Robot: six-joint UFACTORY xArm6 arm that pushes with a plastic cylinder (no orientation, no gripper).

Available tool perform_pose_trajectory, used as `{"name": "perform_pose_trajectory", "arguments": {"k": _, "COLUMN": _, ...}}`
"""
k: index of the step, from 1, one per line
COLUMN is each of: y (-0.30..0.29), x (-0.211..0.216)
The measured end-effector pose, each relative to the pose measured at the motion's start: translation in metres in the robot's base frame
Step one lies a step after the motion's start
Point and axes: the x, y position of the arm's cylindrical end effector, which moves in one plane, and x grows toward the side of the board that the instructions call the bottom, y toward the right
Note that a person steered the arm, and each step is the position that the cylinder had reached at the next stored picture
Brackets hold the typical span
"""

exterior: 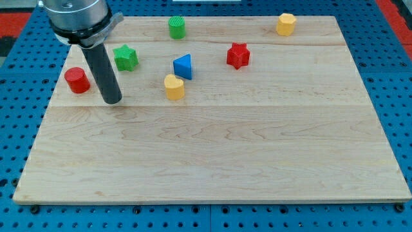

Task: Move the red star slightly down

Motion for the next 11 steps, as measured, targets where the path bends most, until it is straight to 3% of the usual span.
{"name": "perform_pose_trajectory", "arguments": {"k": 2, "y": 0.021, "x": -0.045}}
{"name": "perform_pose_trajectory", "arguments": {"k": 4, "y": 0.106, "x": -0.118}}
{"name": "perform_pose_trajectory", "arguments": {"k": 5, "y": 0.158, "x": -0.132}}
{"name": "perform_pose_trajectory", "arguments": {"k": 7, "y": 0.307, "x": -0.104}}
{"name": "perform_pose_trajectory", "arguments": {"k": 9, "y": 0.337, "x": -0.053}}
{"name": "perform_pose_trajectory", "arguments": {"k": 10, "y": 0.315, "x": -0.074}}
{"name": "perform_pose_trajectory", "arguments": {"k": 11, "y": 0.296, "x": -0.052}}
